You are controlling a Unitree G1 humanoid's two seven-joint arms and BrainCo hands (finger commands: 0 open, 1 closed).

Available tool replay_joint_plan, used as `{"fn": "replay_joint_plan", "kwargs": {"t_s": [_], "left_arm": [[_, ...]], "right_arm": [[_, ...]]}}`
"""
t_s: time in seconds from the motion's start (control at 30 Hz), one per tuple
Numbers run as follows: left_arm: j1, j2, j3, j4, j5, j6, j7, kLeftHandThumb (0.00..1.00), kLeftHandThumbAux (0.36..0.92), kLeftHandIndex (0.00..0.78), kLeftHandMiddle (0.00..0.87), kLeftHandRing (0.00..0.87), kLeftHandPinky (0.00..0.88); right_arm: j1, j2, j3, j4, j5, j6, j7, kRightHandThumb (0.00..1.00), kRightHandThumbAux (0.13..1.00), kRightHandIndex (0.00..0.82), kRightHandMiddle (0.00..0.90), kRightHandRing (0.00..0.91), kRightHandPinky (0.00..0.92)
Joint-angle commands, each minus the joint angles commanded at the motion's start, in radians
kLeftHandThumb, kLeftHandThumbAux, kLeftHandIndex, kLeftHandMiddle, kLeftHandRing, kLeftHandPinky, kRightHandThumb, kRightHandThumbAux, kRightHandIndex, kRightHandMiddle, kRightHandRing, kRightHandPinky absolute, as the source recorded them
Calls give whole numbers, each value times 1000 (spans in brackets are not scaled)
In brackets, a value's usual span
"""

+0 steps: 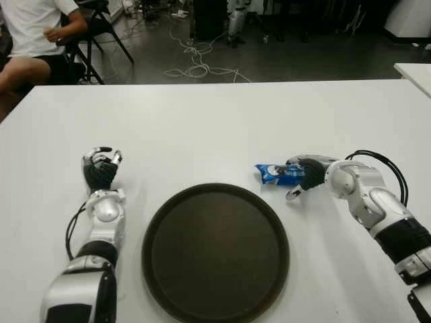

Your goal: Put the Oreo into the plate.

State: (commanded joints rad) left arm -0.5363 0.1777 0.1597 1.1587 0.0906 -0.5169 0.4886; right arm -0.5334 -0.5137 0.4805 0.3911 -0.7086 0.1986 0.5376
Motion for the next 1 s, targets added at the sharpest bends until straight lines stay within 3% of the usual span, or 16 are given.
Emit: {"fn": "replay_joint_plan", "kwargs": {"t_s": [1.0], "left_arm": [[-4,-2,-9,5,-3,6,16,701,719,434,735,753,772]], "right_arm": [[-37,26,25,44,5,-3,-7,0,640,0,0,0,0]]}}
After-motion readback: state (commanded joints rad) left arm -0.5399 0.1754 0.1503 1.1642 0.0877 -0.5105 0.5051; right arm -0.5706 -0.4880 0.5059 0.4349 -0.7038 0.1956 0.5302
